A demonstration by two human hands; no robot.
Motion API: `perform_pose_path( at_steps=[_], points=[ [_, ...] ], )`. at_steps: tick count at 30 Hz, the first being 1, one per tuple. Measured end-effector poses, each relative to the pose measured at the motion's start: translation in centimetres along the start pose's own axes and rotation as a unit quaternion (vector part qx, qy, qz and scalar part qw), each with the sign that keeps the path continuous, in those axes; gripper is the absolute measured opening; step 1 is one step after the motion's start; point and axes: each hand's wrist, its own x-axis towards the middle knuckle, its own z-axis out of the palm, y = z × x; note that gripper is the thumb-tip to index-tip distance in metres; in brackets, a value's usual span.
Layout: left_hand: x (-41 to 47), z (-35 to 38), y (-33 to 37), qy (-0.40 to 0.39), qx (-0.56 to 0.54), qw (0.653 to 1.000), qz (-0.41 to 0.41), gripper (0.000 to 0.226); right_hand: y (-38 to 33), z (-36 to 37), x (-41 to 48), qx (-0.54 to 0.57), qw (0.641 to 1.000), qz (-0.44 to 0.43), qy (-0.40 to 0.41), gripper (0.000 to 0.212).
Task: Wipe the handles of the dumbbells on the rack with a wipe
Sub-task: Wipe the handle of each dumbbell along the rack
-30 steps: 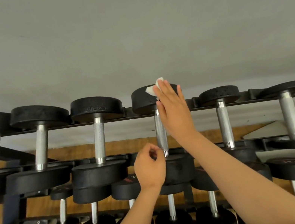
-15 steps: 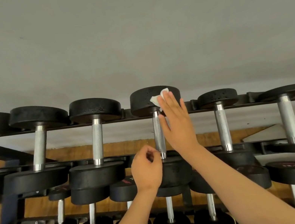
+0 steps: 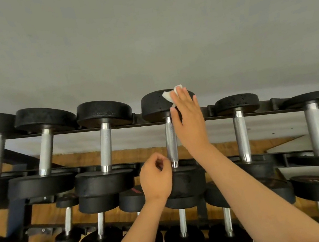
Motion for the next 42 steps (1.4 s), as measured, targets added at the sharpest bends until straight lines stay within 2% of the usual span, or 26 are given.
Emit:
perform_pose_path(
  at_steps=[7,13,17,22,28,34,39,42],
  points=[
    [0.0,0.1,0.0,0.000,0.004,1.000,0.002,0.025,1.2,-0.4,-3.0,0.019,0.999,-0.018,-0.025,0.051],
    [0.0,0.1,0.0,0.003,0.011,1.000,-0.005,0.025,1.2,-0.8,0.1,0.016,0.999,-0.006,-0.027,0.054],
    [0.1,0.1,0.0,0.001,0.006,1.000,-0.005,0.026,1.2,-0.6,-3.5,0.054,0.998,0.017,-0.036,0.058],
    [0.1,0.1,-0.1,0.000,0.007,1.000,-0.008,0.024,0.8,-0.9,0.9,0.091,0.993,0.075,-0.028,0.052],
    [0.2,0.1,-0.2,0.001,0.016,1.000,-0.012,0.023,1.2,-0.6,-3.3,0.116,0.991,0.051,-0.034,0.056],
    [0.1,0.0,0.0,-0.002,0.016,1.000,-0.017,0.023,1.4,-1.1,0.5,0.139,0.985,0.100,-0.035,0.053],
    [0.1,0.0,0.1,-0.003,0.020,1.000,-0.017,0.023,0.8,-0.8,-3.2,0.169,0.978,0.117,-0.039,0.056],
    [0.1,0.1,0.1,-0.002,0.021,1.000,-0.017,0.022,1.0,-0.7,-1.9,0.169,0.977,0.124,-0.029,0.055]
  ],
)
